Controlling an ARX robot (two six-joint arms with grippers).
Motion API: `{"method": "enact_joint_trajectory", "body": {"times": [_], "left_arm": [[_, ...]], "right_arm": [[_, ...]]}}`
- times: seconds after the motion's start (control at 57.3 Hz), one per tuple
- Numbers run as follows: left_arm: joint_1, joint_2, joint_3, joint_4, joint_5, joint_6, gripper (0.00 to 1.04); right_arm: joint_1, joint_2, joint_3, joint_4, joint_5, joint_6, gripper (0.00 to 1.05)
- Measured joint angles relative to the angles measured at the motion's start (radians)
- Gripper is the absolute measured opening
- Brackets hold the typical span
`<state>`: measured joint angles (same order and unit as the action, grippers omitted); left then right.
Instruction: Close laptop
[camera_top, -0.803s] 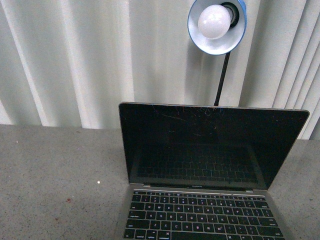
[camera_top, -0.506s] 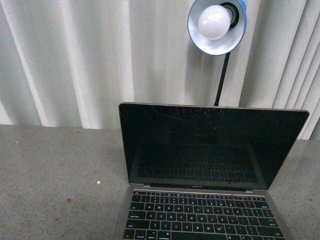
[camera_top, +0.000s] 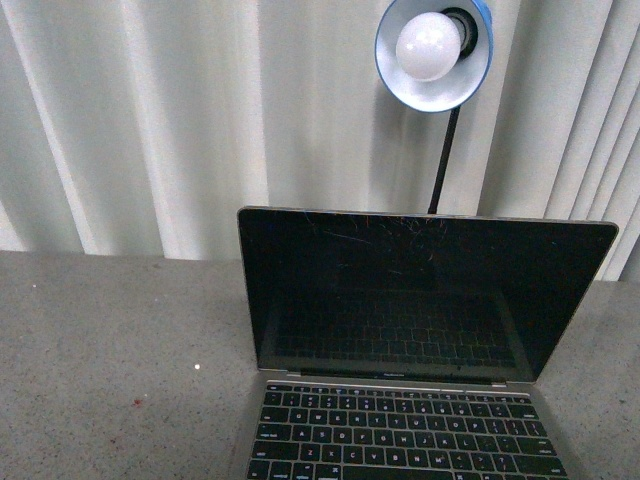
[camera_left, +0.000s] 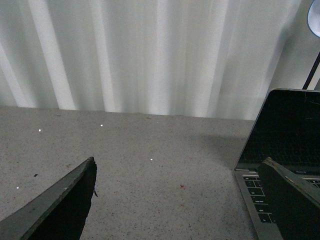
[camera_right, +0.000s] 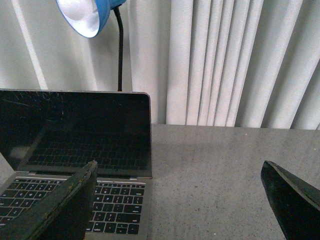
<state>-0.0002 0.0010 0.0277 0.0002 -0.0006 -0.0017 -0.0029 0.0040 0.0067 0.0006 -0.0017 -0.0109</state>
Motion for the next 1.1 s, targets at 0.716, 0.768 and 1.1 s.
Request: {"method": "enact_joint_trajectory", "body": {"times": [0.716, 0.768, 1.1], "left_arm": [[-0.06, 0.179, 0.052, -0.148, -0.226, -0.088, 0.98], [-0.058, 0.224, 0.053, -0.103, -0.217, -0.095, 0.98], [-0.02, 0.795, 0.161, 0.488, -0.087, -0.084, 0.98]], "right_arm": [[0.074, 0.106, 0.045, -0.111, 0.161, 0.108, 0.97], [0.065, 0.131, 0.048, -0.069, 0.144, 0.115, 0.97], [-0.136, 0.782, 0.15, 0.607, -0.058, 0.042, 0.97]]}}
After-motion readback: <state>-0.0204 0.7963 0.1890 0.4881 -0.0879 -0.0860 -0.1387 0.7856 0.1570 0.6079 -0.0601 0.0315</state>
